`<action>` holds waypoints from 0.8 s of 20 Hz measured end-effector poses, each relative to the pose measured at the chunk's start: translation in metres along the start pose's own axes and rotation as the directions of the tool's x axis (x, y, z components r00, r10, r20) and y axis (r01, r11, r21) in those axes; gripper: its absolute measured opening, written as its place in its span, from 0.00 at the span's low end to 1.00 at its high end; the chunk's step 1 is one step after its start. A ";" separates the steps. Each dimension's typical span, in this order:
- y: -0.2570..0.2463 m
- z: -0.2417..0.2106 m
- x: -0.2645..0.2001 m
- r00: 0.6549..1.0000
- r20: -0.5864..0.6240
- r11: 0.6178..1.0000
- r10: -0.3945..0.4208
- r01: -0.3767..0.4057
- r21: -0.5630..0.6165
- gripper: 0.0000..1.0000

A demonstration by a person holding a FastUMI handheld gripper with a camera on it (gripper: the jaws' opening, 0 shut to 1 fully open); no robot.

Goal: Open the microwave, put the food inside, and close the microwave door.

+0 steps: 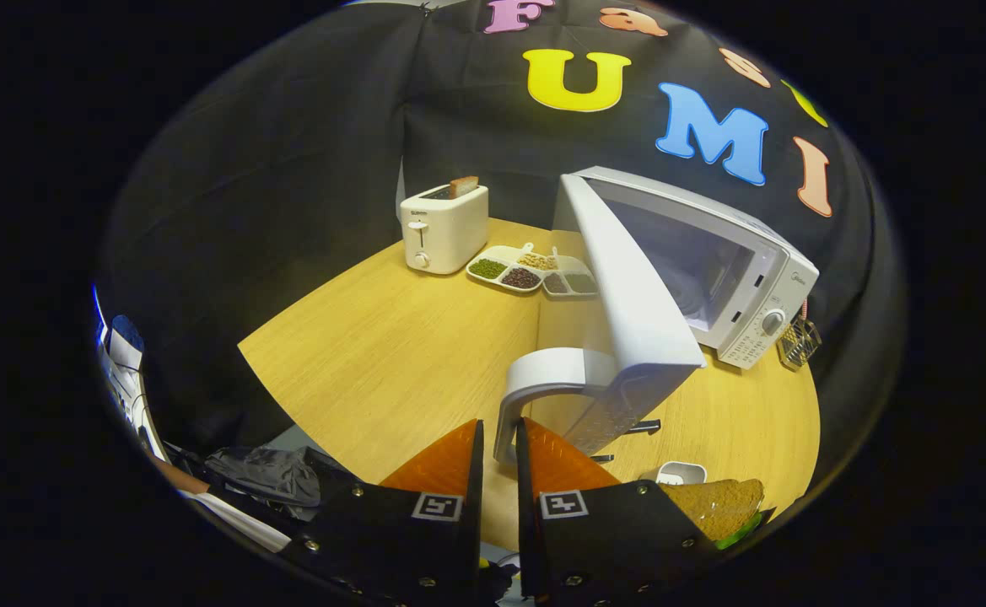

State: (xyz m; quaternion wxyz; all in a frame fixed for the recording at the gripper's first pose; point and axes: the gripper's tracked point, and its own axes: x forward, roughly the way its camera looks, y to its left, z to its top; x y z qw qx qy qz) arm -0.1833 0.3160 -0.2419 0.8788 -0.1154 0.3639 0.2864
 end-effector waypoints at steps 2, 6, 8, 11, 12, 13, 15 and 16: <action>0.012 0.003 0.002 1.000 0.005 1.000 0.012 -0.012 -0.017 0.19; 0.042 0.010 0.007 0.997 0.016 0.996 0.078 -0.077 -0.043 0.19; 0.059 0.014 0.012 0.992 0.024 0.991 0.124 -0.123 -0.051 0.17; 0.084 0.025 0.020 0.980 0.041 0.978 0.196 -0.192 -0.086 0.17; 0.089 0.032 0.021 0.975 0.056 0.973 0.215 -0.208 -0.101 0.17; 0.097 0.041 0.021 0.968 0.076 0.966 0.241 -0.232 -0.115 0.17; 0.112 0.060 0.014 0.944 0.121 0.948 0.308 -0.295 -0.117 0.18; 0.119 0.072 0.008 0.926 0.149 0.936 0.347 -0.333 -0.115 0.18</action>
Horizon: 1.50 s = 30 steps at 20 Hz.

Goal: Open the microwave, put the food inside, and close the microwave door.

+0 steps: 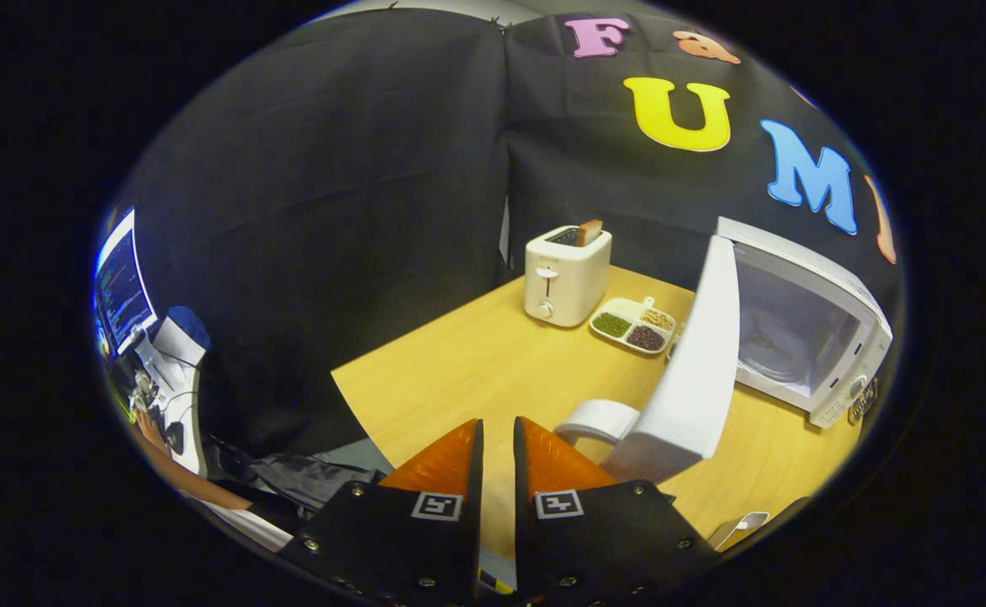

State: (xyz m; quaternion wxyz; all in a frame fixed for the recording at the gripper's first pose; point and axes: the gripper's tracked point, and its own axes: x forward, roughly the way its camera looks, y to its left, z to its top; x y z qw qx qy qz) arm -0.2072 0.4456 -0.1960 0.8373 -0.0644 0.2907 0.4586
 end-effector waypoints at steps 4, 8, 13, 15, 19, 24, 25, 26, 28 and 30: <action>0.015 0.052 -0.022 0.987 0.123 0.994 0.105 -0.105 -0.013 0.39; 0.027 0.091 -0.067 0.947 0.247 0.979 0.204 -0.202 -0.032 0.98; -0.006 0.113 -0.113 0.929 0.336 0.988 0.156 -0.142 -0.067 0.98; -0.024 0.115 -0.127 0.927 0.352 0.991 0.133 -0.119 -0.060 0.98; -0.066 0.103 -0.148 0.936 0.344 0.997 0.069 -0.071 -0.007 0.98; -0.124 0.083 -0.170 0.944 0.328 0.997 -0.031 0.005 0.079 0.98; -0.134 0.077 -0.175 0.946 0.320 0.995 -0.051 0.022 0.093 0.98; -0.145 0.072 -0.179 0.947 0.313 0.994 -0.069 0.037 0.107 0.98; -0.165 0.062 -0.188 0.949 0.297 0.989 -0.103 0.065 0.135 0.98; -0.183 0.052 -0.195 0.951 0.280 0.983 -0.133 0.091 0.158 0.98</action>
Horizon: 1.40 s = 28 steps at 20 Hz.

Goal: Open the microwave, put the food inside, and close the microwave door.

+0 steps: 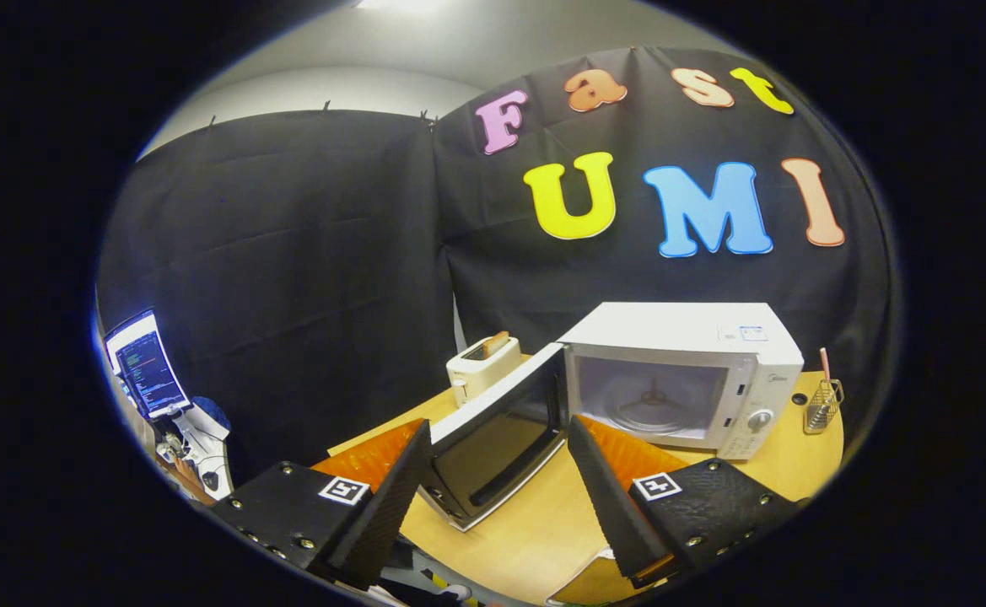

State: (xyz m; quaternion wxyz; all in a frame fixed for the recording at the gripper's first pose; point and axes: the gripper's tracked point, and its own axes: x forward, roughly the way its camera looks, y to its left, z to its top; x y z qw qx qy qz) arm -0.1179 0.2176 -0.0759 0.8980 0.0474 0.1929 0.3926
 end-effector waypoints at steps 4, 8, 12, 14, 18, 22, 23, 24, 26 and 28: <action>-0.039 -0.017 -0.017 0.998 -0.040 0.998 -0.053 0.054 0.012 0.98; -0.075 -0.040 -0.034 0.992 -0.093 0.995 -0.087 0.091 0.041 0.98; -0.107 -0.068 -0.046 0.982 -0.147 0.989 -0.115 0.127 0.077 0.98; -0.118 -0.081 -0.050 0.979 -0.171 0.986 -0.112 0.131 0.107 0.98; -0.138 -0.118 -0.057 0.961 -0.246 0.980 -0.123 0.157 0.124 0.98; -0.148 -0.153 -0.065 0.938 -0.329 0.973 -0.108 0.168 0.161 0.98; -0.149 -0.160 -0.066 0.933 -0.345 0.970 -0.097 0.166 0.178 0.99; -0.149 -0.165 -0.066 0.929 -0.359 0.966 -0.086 0.165 0.198 0.99; -0.148 -0.177 -0.066 0.921 -0.384 0.957 -0.063 0.165 0.239 0.98; -0.147 -0.190 -0.068 0.908 -0.415 0.946 -0.047 0.174 0.272 0.98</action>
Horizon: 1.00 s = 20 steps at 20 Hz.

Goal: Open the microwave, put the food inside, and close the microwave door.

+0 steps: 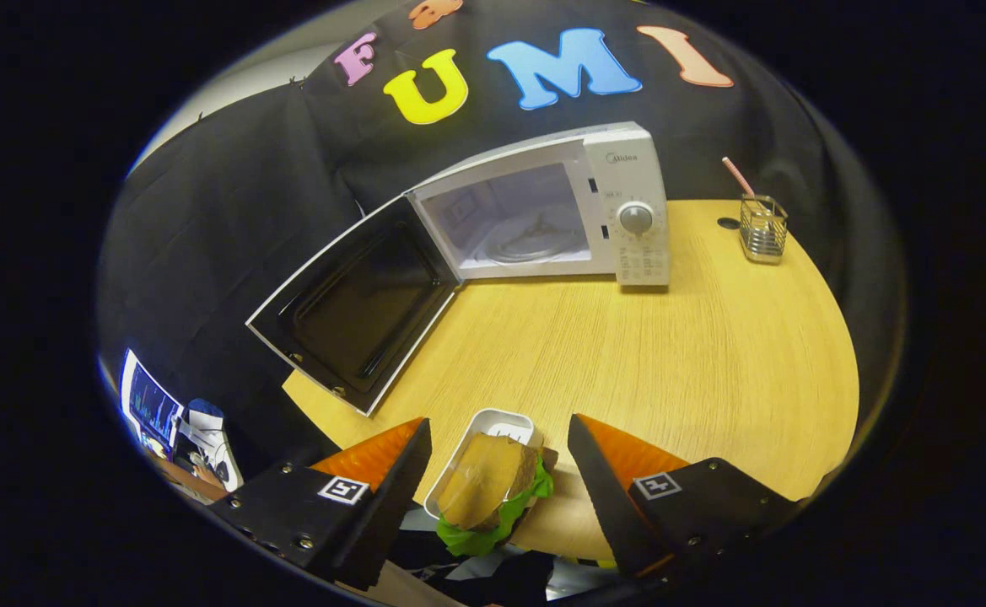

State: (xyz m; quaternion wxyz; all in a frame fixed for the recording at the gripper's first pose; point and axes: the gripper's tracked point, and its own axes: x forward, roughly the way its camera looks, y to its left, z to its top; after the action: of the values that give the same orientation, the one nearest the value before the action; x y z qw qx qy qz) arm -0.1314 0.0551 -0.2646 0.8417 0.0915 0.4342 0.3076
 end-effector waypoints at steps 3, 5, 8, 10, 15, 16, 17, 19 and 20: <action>-0.007 -0.015 0.001 0.999 -0.042 0.999 -0.003 0.005 0.045 0.98; -0.009 -0.026 0.003 0.997 -0.073 0.997 0.006 0.000 0.084 0.95; -0.008 -0.038 0.006 0.993 -0.119 0.988 0.026 -0.007 0.154 0.90; -0.009 -0.045 0.006 0.988 -0.148 0.979 0.033 -0.002 0.202 0.74; -0.004 -0.047 0.009 0.983 -0.172 0.950 0.070 -0.013 0.311 0.47; -0.005 -0.048 0.009 0.982 -0.178 0.951 0.061 -0.003 0.310 0.47; -0.005 -0.049 0.012 0.983 -0.176 0.946 0.056 0.005 0.325 0.47; -0.003 -0.047 0.006 0.982 -0.183 0.936 0.056 0.012 0.353 0.33; -0.004 -0.047 0.006 0.983 -0.178 0.932 0.044 0.024 0.362 0.33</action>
State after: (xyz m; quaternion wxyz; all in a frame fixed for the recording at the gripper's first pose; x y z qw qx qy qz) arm -0.1637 0.0506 -0.2989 0.7652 0.2187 0.5585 0.2337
